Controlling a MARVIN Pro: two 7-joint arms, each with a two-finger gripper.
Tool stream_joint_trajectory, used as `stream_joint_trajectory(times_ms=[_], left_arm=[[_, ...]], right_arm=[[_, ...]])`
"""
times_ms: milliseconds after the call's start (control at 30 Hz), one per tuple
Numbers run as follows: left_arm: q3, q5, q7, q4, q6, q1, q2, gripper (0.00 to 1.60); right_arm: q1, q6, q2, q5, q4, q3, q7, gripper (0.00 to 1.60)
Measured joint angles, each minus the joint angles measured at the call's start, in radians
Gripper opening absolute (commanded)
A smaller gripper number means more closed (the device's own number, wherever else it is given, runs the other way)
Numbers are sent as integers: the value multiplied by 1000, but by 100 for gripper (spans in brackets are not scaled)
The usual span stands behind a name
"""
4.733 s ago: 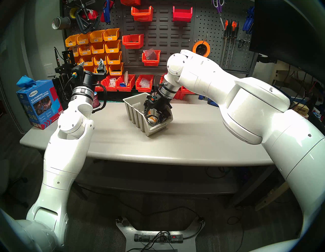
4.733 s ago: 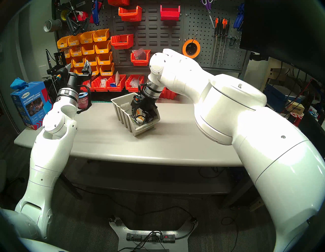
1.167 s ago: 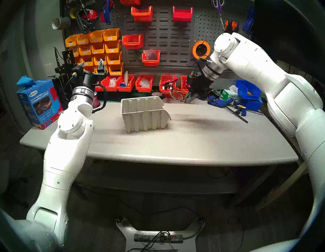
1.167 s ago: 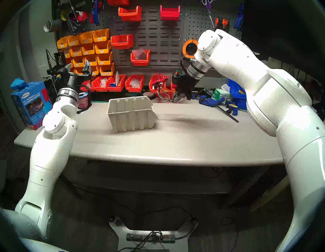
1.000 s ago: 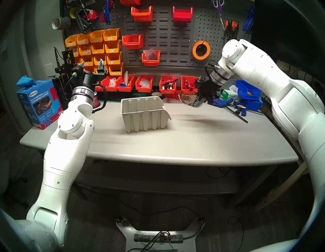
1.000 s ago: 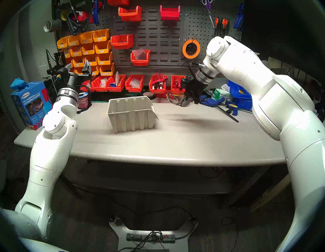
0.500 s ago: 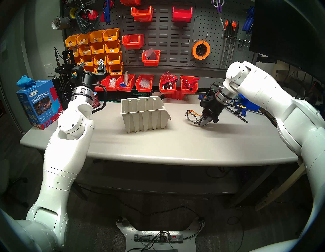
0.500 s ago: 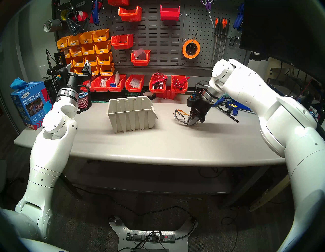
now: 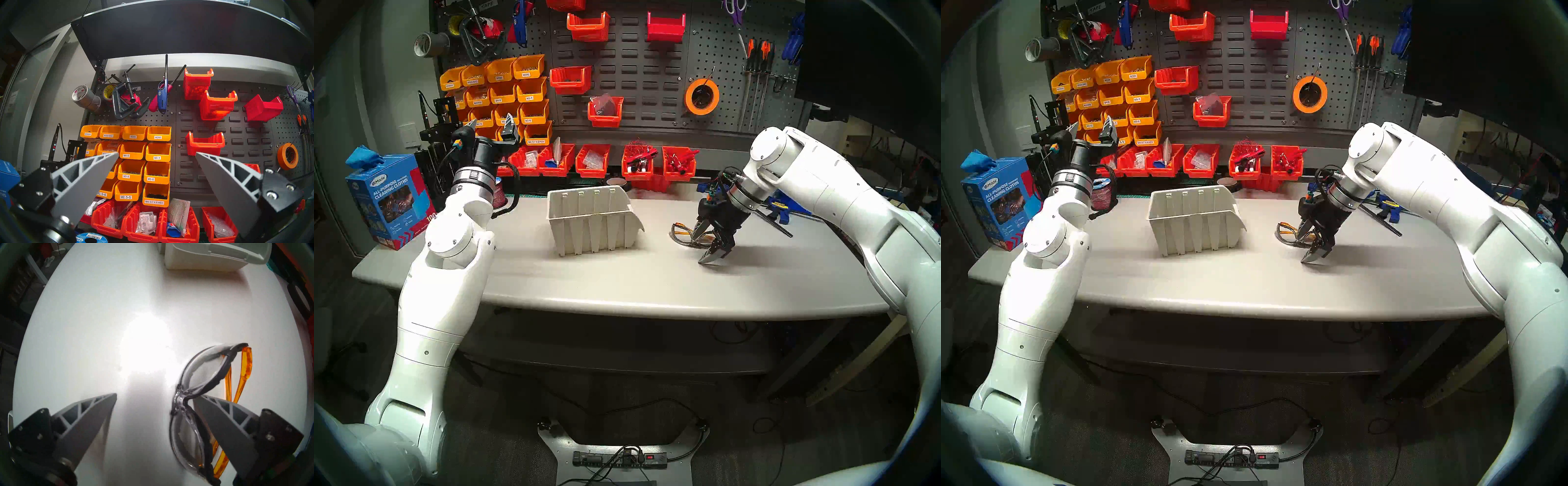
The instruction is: Take out tools from the storage box
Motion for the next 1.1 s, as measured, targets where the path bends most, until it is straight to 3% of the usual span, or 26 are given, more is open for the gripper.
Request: stream_joint_trajectory(times_ms=[400, 700, 900, 1100], left_arm=[[0, 0, 0, 0, 0, 0, 0, 160], [0, 0, 0, 0, 0, 0, 0, 160], [0, 0, 0, 0, 0, 0, 0, 160], [0, 0, 0, 0, 0, 0, 0, 160]], right_arm=[[-38, 81, 76, 81, -187, 92, -106, 160], [-44, 146, 131, 123, -332, 175, -231, 160], [-89, 195, 179, 157, -444, 254, -347, 160], [-135, 203, 187, 171, -494, 327, -430, 160]])
